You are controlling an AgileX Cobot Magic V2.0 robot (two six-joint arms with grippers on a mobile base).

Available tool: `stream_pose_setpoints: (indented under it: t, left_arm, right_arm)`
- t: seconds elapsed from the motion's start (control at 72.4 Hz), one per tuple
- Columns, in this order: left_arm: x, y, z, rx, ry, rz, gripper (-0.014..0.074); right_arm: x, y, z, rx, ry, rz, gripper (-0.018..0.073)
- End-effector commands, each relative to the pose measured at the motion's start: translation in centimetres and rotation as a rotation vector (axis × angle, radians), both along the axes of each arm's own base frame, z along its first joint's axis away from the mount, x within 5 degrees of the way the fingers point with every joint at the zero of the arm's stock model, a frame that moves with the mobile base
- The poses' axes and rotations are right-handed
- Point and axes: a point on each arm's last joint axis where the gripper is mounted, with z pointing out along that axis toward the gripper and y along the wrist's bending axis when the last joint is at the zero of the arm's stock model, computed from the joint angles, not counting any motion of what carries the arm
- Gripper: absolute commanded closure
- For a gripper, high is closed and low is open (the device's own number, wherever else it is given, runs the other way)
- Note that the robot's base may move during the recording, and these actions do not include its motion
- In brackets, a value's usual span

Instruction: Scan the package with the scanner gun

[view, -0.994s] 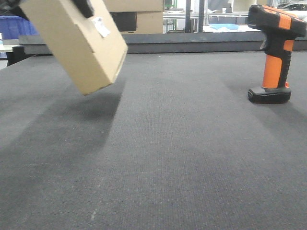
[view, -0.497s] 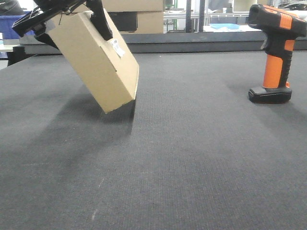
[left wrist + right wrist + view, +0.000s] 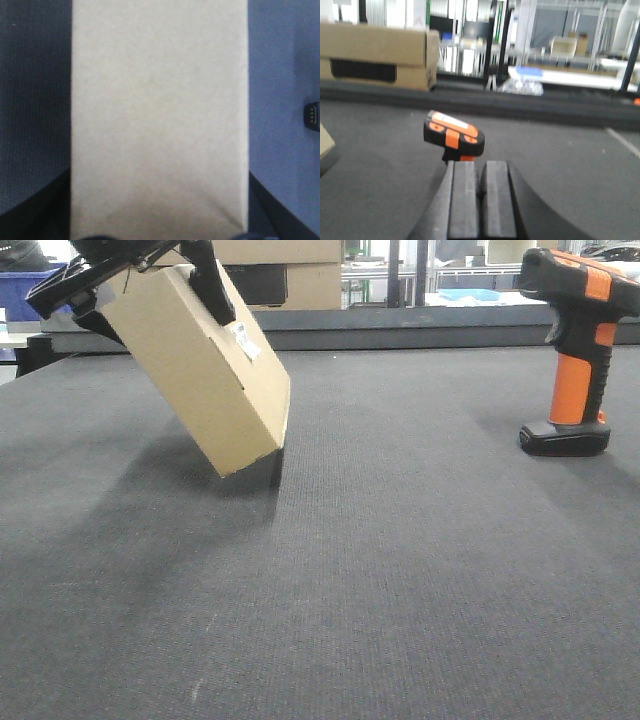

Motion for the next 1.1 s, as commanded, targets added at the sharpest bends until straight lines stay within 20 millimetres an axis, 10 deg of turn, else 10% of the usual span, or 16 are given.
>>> stream_pose_setpoints:
  t: [0.0, 0.318, 1.091]
  left_arm:
    - [-0.1, -0.3, 0.6, -0.021, -0.018, 0.004, 0.0708]
    - [0.1, -0.3, 0.7, -0.028, -0.052, 0.016, 0.0708]
    - [0.2, -0.3, 0.8, -0.039, -0.063, 0.021, 0.0708]
  right_arm:
    - [2.7, -0.2, 0.5, 0.004, 0.105, -0.001, 0.0721]
    - [10.4, -0.8, -0.4, 0.0, 0.058, -0.016, 0.0721]
    - [19.6, -0.5, -10.0, 0.278, 0.088, -0.03, 0.0721]
